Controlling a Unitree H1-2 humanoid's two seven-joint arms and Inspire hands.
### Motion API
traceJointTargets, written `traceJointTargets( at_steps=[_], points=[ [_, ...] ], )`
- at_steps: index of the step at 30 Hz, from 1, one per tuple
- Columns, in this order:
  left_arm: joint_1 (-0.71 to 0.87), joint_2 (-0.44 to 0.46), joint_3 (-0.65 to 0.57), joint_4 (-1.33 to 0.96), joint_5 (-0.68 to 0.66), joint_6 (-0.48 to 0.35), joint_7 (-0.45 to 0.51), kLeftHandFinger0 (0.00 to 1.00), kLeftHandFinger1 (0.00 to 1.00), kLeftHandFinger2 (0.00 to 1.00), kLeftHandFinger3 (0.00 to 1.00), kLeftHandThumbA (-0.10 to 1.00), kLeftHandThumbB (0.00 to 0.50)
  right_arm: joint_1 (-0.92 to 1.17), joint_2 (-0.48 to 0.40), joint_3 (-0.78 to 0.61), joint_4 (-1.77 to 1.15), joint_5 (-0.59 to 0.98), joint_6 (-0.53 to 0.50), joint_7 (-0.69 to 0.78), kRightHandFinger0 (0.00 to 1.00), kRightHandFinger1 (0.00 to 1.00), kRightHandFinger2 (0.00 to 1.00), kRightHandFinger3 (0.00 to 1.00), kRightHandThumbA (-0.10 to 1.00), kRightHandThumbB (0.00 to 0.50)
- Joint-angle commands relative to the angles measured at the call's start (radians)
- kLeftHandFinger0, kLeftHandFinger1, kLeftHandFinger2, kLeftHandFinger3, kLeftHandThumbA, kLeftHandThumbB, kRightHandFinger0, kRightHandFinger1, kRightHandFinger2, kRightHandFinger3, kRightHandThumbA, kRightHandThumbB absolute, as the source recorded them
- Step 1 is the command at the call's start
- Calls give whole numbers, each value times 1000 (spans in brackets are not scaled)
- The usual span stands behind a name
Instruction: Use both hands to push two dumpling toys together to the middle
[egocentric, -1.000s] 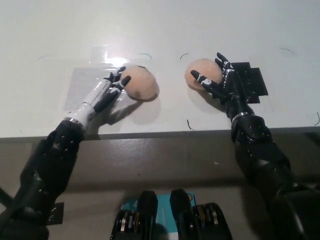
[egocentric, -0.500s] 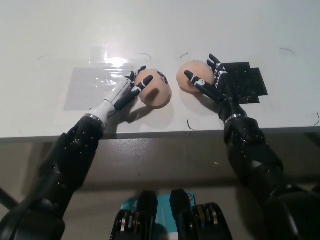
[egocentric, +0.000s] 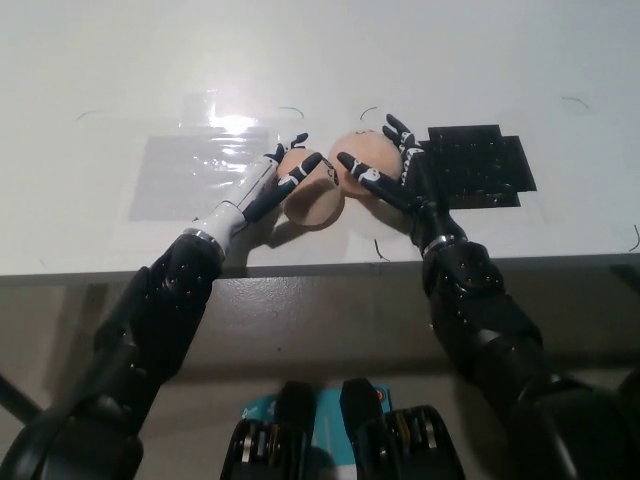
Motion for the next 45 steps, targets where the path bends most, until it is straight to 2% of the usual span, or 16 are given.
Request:
traceJointTargets(
  at_steps=[1, 5, 7, 10, 16, 19, 23, 25, 26, 28, 32, 34, 36, 39, 44, 45],
  points=[
    [-42, -13, -19, -2, 19, -23, 3, 1000, 1000, 1000, 1000, 1000, 339, -39, 29, 25, 11, -18, -8, 7, 1000, 1000, 1000, 1000, 1000, 277],
    [-48, -14, -23, 8, 24, -30, 7, 1000, 1000, 1000, 1000, 1000, 339, -33, 35, 27, 13, -9, -8, 14, 1000, 1000, 1000, 1000, 1000, 241],
    [-46, -9, -23, 3, 21, -27, 0, 1000, 1000, 1000, 1000, 1000, 341, -30, 33, 28, 13, -9, -8, 13, 1000, 1000, 1000, 1000, 1000, 248],
    [-40, -1, -19, -12, 18, -27, -5, 1000, 1000, 1000, 1000, 1000, 336, -30, 23, 31, 7, -12, -8, 8, 1000, 1000, 1000, 1000, 1000, 290],
    [-41, 26, -21, -20, 24, -34, -3, 1000, 1000, 1000, 1000, 1000, 315, -25, -3, 20, -27, -2, -8, 1, 1000, 1000, 1000, 1000, 1000, 296],
    [-41, 55, -16, -43, 13, -34, -6, 1000, 1000, 1000, 1000, 1000, 324, -18, -21, -1, -82, 22, -8, 21, 1000, 1000, 1000, 1000, 1000, 329],
    [-43, 97, 0, -83, 7, -34, -4, 1000, 1000, 1000, 1000, 1000, 333, 6, -51, -1, -165, 6, -8, -5, 1000, 1000, 1000, 1000, 1000, 319],
    [-39, 124, 19, -114, 0, -33, -5, 1000, 1000, 1000, 1000, 1000, 344, 23, -71, 4, -217, -2, -8, -4, 1000, 1000, 1000, 1000, 1000, 270],
    [-37, 129, 20, -117, -2, -33, -2, 1000, 1000, 1000, 1000, 1000, 346, 27, -74, 7, -227, -6, -8, -2, 1000, 1000, 1000, 1000, 1000, 267],
    [-25, 161, 43, -176, -14, -34, -12, 1000, 1000, 1000, 1000, 1000, 348, 47, -93, 6, -284, 5, -8, 21, 1000, 1000, 1000, 1000, 1000, 252],
    [-11, 204, 81, -254, -45, -4, -41, 1000, 1000, 1000, 1000, 1000, 389, 80, -106, -9, -354, 34, -8, 34, 1000, 1000, 1000, 1000, 1000, 219],
    [-4, 224, 98, -283, -56, 4, -57, 1000, 1000, 1000, 1000, 1000, 393, 96, -102, -26, -387, 68, 2, 50, 1000, 1000, 1000, 1000, 1000, 223],
    [20, 244, 120, -342, -87, 1, -82, 1000, 1000, 1000, 1000, 1000, 346, 123, -105, -33, -440, 84, 14, 67, 1000, 1000, 1000, 1000, 1000, 266],
    [65, 257, 156, -443, -147, 31, -123, 1000, 1000, 1000, 1000, 1000, 372, 166, -112, -25, -527, 87, 23, 84, 1000, 1000, 1000, 1000, 1000, 291],
    [178, 271, 200, -663, -210, 97, -168, 1000, 1000, 1000, 1000, 1000, 367, 285, -114, -8, -756, 88, 84, 92, 1000, 1000, 1000, 1000, 1000, 286],
    [205, 270, 205, -708, -217, 102, -169, 1000, 1000, 1000, 1000, 1000, 361, 306, -115, -4, -795, 88, 84, 96, 1000, 1000, 1000, 1000, 1000, 255]
  ],
)
